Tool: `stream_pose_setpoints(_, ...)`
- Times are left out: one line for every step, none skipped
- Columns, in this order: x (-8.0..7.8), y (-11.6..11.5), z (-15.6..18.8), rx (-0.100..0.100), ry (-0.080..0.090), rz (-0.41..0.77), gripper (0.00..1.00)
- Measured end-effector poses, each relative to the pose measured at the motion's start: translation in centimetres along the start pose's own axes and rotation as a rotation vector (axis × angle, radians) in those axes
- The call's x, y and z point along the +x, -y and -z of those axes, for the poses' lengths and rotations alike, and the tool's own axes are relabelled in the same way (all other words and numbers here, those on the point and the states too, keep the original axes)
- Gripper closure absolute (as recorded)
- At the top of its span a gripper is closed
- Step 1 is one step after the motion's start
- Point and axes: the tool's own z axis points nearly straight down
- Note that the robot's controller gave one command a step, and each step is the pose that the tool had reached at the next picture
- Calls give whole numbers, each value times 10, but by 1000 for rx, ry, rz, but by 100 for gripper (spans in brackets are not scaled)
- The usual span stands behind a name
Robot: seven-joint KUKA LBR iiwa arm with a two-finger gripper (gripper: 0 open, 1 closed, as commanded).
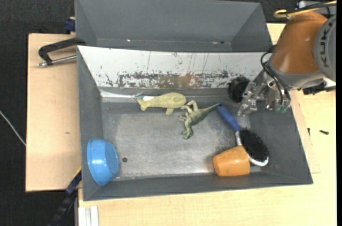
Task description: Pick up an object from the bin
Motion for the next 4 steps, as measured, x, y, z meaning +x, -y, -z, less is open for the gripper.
stream_pose_setpoints(25, -9, 140, -2, 11, -307, 100)
stream_pose_setpoints(5, -4, 14, 0, -7, -615, 100)
stream_pose_setpoints(8, -2, 62, -2, 7, -608, 100)
stream_pose_setpoints(69, 1, 75, 0, -3, -455, 100)
